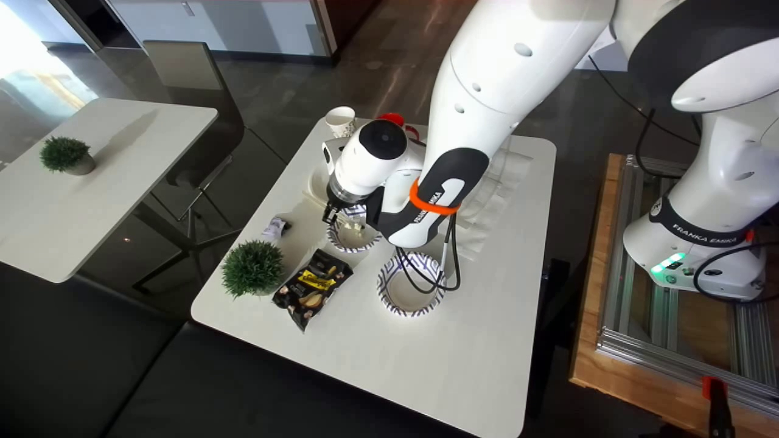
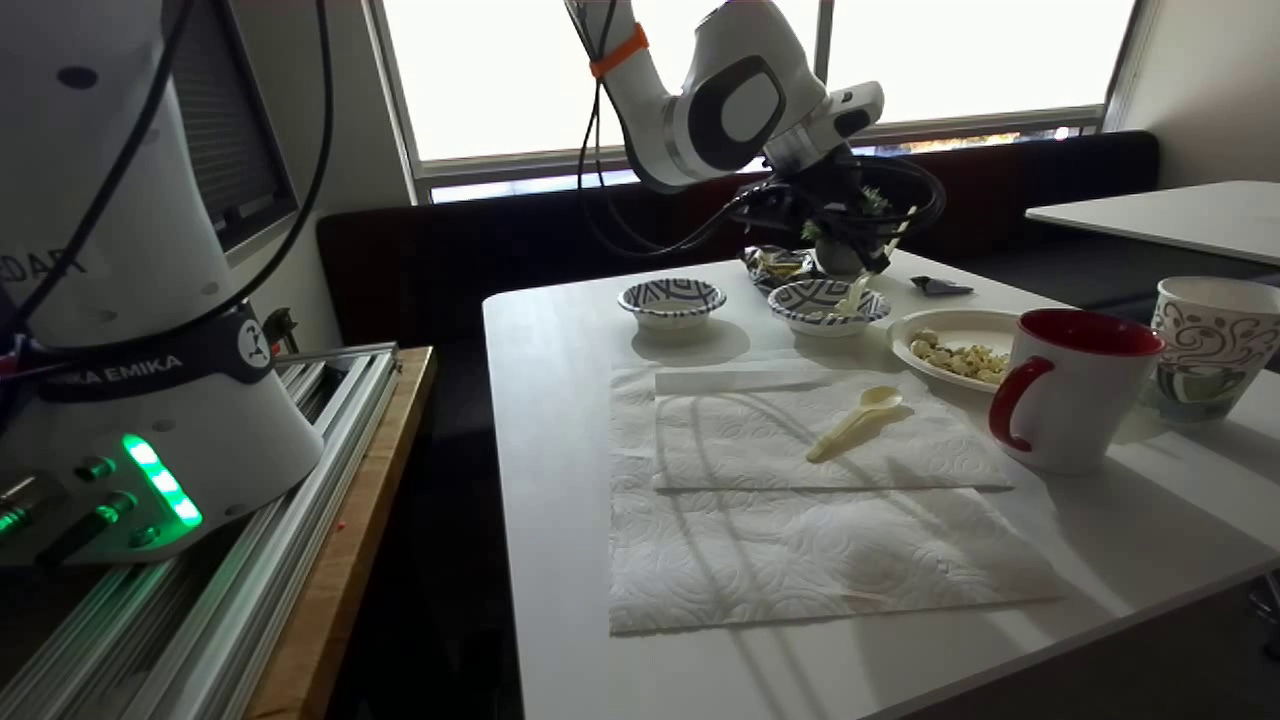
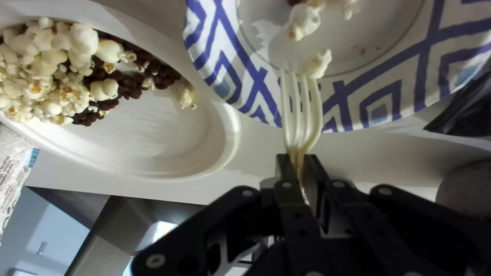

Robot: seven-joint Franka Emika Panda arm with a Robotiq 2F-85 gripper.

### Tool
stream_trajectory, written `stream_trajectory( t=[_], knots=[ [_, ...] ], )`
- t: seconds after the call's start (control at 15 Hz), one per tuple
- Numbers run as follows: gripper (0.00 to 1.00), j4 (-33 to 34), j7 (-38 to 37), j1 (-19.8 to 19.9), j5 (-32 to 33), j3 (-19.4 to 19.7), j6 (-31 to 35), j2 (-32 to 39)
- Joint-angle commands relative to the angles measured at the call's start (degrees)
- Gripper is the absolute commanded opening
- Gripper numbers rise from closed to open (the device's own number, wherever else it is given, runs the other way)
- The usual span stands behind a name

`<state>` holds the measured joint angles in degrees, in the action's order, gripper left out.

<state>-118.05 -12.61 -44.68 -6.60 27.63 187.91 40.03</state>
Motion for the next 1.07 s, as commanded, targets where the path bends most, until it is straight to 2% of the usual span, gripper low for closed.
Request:
stream_trajectory(
  t=[0.0,0.53,1.0],
  knots=[
    [0.03,-1.3,1.4,-4.5,-2.1,4.5,1.8,1.7],
    [0.03,-1.2,1.1,-7.5,-2.9,7.0,1.2,4.6],
    [0.03,-3.4,1.8,-7.7,-3.1,7.5,2.4,2.6]
  ],
)
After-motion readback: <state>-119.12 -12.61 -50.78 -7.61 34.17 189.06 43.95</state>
